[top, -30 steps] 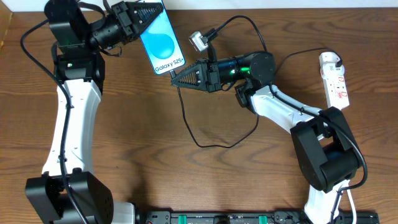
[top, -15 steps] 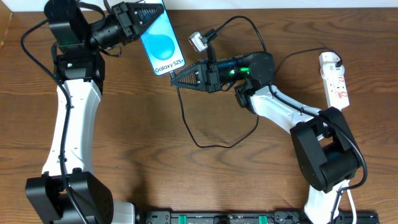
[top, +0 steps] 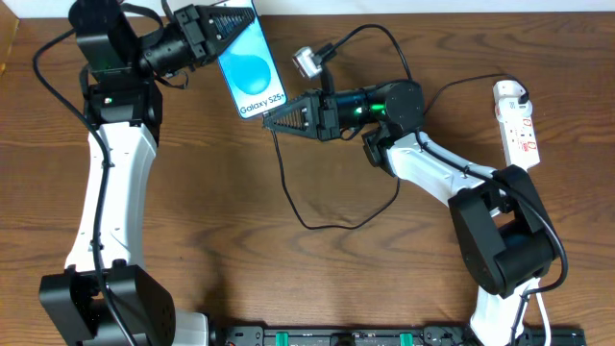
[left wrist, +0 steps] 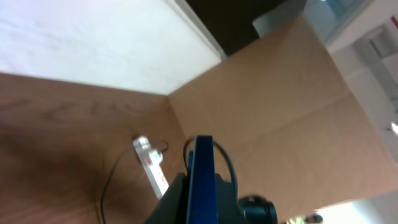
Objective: Plug charger to phone and switch on socket
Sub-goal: 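Push the connector up into the phone's bottom port, then open the right gripper and pull it back from the phone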
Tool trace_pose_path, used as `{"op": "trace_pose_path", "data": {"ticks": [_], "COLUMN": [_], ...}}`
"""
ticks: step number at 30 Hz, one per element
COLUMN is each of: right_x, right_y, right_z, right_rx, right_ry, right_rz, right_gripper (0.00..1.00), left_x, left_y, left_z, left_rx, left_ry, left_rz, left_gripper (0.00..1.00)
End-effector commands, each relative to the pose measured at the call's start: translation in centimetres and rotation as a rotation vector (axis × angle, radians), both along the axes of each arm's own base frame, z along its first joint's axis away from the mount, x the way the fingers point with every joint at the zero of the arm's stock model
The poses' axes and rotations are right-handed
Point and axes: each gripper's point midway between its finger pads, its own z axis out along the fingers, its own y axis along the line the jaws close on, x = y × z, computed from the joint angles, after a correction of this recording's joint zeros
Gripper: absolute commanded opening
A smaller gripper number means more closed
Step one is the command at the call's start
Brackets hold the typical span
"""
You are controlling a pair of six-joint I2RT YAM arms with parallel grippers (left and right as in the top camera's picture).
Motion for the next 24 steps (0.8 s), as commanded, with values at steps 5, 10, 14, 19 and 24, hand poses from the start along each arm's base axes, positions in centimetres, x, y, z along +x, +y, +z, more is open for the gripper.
{"op": "trace_pose_path", "data": {"ticks": [5,10,14,19,24], "right_x": [1.9,1.8,2.2,3.8,4.6], "right_y": [-0.5,-0.5,-0.5,-0.1,-0.3], "right_z": [1.5,1.7,1.2,-1.7,-5.1], "right_rx": [0.058,0.063,0.047,-0.054,-0.159], "right_ry": [0.000,-0.012,0.000,0.097,0.144], "right_rz": [-0.095,-0.092,-0.101,-0.129,-0.139], "right_gripper": [0.91,0.99,0.99,0.99,0.96], "left_x": [-1.4,-1.0,-1.2,-1.2,-1.2], "left_y": [0.4,2.2,2.7,2.7,2.7], "left_z": [0.4,0.4,0.4,0.4,0.4], "left_rx": [-0.004,-0.004,-0.006,-0.007,-0.007], "left_ry": [-0.007,-0.006,-0.005,-0.003,-0.003], "left_rz": [-0.067,-0.027,-0.036,-0.038,-0.038], "left_gripper": [0.07,0.07,0.08,0.07,0.07]}}
